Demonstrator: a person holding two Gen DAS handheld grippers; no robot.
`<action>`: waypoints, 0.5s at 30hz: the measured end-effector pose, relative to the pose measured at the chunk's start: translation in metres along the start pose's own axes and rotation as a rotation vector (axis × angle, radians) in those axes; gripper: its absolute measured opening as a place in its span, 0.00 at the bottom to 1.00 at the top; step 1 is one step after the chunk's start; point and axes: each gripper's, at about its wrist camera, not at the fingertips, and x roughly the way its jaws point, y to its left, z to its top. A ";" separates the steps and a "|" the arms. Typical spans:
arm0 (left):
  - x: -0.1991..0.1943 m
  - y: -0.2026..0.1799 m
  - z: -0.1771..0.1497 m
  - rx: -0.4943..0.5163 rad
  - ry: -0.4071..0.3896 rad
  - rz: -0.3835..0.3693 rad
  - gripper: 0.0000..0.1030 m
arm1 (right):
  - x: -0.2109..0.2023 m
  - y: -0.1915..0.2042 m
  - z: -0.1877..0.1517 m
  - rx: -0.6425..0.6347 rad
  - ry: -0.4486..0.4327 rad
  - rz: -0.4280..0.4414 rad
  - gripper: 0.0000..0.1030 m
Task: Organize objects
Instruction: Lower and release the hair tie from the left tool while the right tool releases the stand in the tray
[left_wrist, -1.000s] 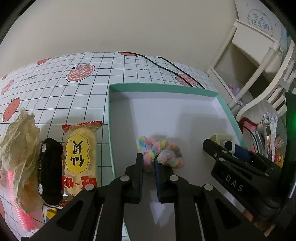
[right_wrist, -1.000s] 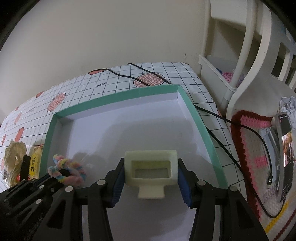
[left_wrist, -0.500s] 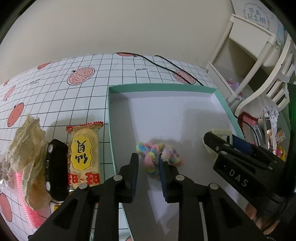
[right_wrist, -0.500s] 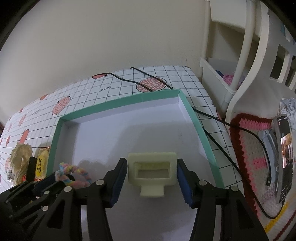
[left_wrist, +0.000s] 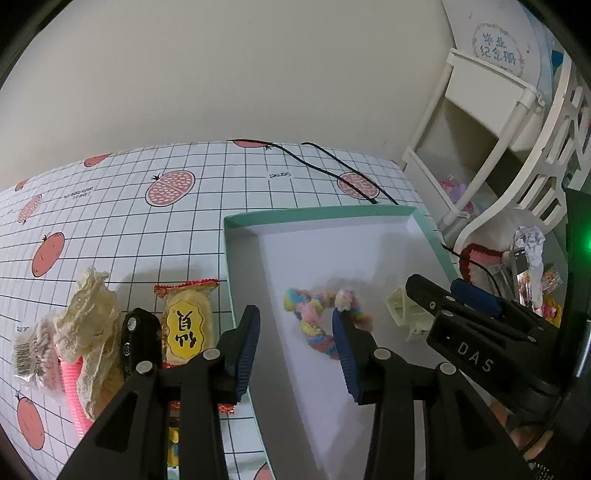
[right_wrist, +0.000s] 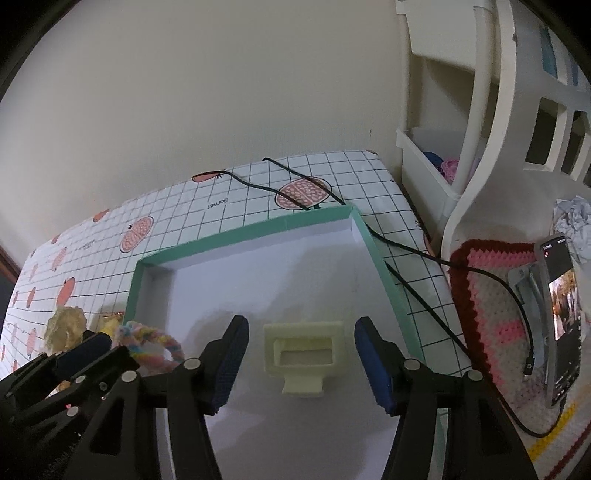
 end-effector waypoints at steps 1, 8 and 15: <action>0.001 0.001 0.000 -0.002 -0.001 0.001 0.43 | 0.001 -0.001 0.000 0.003 0.001 -0.001 0.62; 0.015 0.002 -0.008 0.015 0.026 0.031 0.51 | 0.005 0.000 -0.004 -0.012 0.021 -0.002 0.62; 0.014 0.002 -0.010 0.002 0.032 0.007 0.59 | 0.006 0.001 -0.006 -0.016 0.024 -0.003 0.62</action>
